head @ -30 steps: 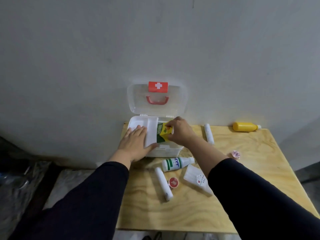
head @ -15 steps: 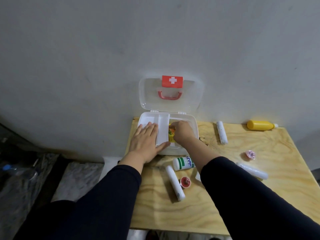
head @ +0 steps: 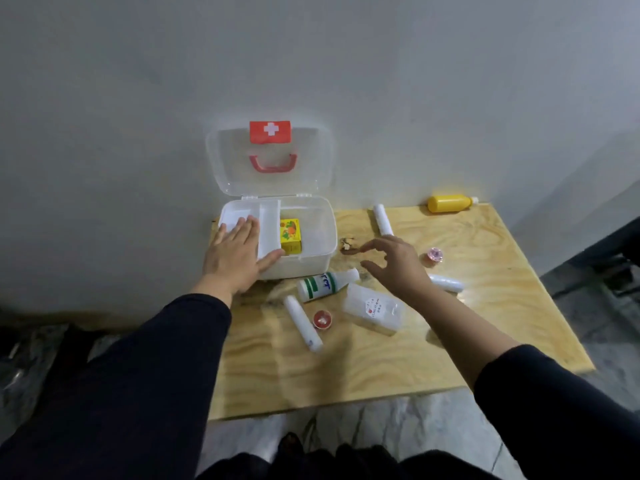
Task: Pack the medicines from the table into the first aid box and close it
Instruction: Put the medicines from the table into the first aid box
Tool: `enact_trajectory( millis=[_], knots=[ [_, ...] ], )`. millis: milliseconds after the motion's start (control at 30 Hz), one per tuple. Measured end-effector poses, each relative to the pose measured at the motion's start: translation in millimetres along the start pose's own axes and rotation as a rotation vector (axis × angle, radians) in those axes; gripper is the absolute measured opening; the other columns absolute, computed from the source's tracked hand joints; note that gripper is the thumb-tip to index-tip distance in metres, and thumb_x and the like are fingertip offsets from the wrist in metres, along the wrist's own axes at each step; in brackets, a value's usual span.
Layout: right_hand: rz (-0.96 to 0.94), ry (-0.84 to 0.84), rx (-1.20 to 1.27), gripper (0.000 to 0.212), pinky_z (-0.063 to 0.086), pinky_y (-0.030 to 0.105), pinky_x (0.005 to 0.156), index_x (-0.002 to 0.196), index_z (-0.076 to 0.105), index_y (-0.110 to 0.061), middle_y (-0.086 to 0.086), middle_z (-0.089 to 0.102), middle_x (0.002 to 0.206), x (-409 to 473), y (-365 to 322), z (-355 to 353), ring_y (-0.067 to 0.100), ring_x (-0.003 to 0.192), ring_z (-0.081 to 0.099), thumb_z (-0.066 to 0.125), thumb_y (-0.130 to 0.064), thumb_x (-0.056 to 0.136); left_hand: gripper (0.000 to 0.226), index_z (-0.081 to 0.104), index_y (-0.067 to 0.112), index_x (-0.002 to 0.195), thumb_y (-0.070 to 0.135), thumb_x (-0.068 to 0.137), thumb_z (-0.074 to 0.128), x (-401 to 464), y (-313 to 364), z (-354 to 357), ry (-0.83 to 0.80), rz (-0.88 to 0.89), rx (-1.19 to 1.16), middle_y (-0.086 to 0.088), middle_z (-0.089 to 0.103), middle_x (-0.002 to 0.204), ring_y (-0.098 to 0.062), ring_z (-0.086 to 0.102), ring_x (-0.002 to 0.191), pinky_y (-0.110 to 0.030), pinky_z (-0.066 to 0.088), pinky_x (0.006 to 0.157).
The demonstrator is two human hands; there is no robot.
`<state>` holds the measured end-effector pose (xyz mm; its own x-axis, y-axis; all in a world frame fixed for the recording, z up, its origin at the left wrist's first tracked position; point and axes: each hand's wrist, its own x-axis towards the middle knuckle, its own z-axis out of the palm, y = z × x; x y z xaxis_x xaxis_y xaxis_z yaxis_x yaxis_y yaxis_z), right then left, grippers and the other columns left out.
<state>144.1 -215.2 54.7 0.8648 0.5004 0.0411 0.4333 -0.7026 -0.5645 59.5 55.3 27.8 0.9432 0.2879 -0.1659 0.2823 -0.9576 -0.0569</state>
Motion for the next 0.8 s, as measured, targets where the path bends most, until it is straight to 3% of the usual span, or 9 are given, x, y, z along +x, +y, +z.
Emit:
enact_trajectory(
  millis=[167, 300, 633, 800],
  knots=[
    [0.117, -0.145, -0.032, 0.036, 0.042, 0.03, 0.092, 0.104, 0.07, -0.02, 0.004, 0.066, 0.111, -49, 46, 11, 0.022, 0.108, 0.058, 0.079, -0.029, 0.071, 0.087, 0.003, 0.006, 0.154, 0.066, 0.092, 0.014, 1, 1, 0, 0.005, 0.0, 0.001, -0.007, 0.003, 0.164, -0.018, 0.003, 0.151, -0.042, 0.0, 0.123],
    [0.141, -0.163, -0.01, 0.045, 0.041, 0.03, 0.095, 0.107, 0.069, -0.024, 0.001, 0.062, 0.114, -68, 60, 23, 0.02, 0.111, 0.054, 0.083, -0.032, 0.066, 0.085, 0.002, 0.007, 0.154, 0.065, 0.092, 0.012, 1, 2, -1, -0.003, 0.002, 0.019, -0.007, 0.003, 0.164, -0.018, 0.002, 0.151, -0.042, 0.0, 0.123],
    [0.086, -0.112, 0.009, 0.043, 0.05, 0.032, 0.094, 0.109, 0.07, -0.016, 0.004, 0.068, 0.114, -72, 68, -2, 0.02, 0.106, 0.063, 0.082, -0.021, 0.068, 0.087, 0.003, 0.008, 0.154, 0.066, 0.091, 0.01, 2, 2, 2, -0.009, -0.001, 0.02, -0.007, 0.004, 0.164, -0.018, 0.003, 0.151, -0.043, 0.001, 0.122],
    [0.051, -0.008, -0.014, 0.045, 0.053, 0.039, 0.092, 0.109, 0.07, -0.014, 0.005, 0.069, 0.113, -48, 59, -34, 0.021, 0.103, 0.064, 0.083, -0.017, 0.067, 0.087, 0.003, 0.009, 0.155, 0.067, 0.09, 0.01, 1, 3, 0, -0.023, 0.007, 0.003, -0.006, 0.003, 0.164, -0.019, 0.003, 0.151, -0.043, 0.001, 0.122]
  ],
)
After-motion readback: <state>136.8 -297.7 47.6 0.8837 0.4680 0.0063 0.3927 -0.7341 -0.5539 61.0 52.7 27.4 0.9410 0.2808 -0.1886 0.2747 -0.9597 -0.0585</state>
